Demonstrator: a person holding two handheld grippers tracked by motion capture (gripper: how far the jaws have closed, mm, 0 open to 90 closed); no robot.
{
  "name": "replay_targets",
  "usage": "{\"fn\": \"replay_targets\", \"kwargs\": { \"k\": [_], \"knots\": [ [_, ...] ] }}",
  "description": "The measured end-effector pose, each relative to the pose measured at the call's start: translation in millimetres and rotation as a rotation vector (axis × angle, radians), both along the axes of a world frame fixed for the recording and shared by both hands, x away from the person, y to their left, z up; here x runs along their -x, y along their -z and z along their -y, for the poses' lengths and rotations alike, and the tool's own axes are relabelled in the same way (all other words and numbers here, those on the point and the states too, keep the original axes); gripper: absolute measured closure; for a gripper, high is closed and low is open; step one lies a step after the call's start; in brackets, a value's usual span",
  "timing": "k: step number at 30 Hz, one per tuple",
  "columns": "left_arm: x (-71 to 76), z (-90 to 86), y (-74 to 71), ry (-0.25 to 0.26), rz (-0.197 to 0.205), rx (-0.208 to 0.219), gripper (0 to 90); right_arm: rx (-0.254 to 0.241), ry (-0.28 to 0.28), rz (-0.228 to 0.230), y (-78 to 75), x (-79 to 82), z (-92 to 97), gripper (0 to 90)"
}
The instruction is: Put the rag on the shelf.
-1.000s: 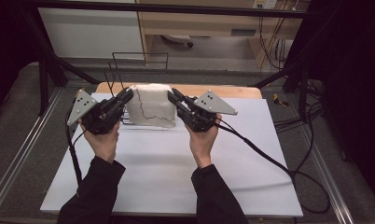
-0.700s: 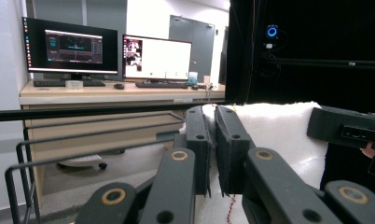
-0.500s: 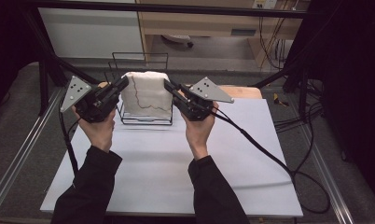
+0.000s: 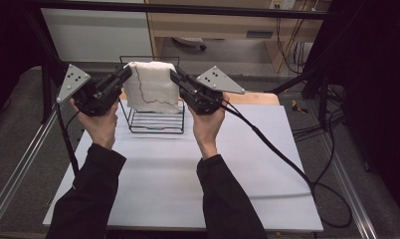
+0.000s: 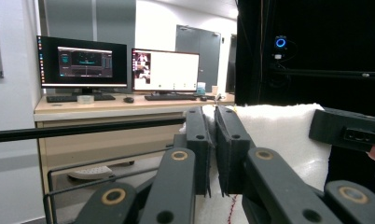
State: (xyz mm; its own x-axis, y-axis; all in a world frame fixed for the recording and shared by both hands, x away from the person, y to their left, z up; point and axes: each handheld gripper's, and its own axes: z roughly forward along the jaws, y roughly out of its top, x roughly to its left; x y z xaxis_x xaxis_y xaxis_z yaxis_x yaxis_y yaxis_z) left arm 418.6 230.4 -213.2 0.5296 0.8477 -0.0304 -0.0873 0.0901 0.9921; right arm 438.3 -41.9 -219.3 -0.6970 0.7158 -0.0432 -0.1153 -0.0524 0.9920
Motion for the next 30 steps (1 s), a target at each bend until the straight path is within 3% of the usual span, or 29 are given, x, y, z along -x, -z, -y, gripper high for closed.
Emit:
{"fn": "replay_targets", "kwargs": {
  "k": [7,30],
  "knots": [
    [-8.3,-4.1,-7.3,-0.013,0.003,-0.013,84.4,0.006,0.014,-0.004,-8.0,-11.5,-6.7,81.4],
    [-36.9,-12.1,-36.6,-0.042,0.008,0.002,84.4,-0.004,0.036,0.008,-38.0,-38.1,-20.4,81.3]
  ]
}}
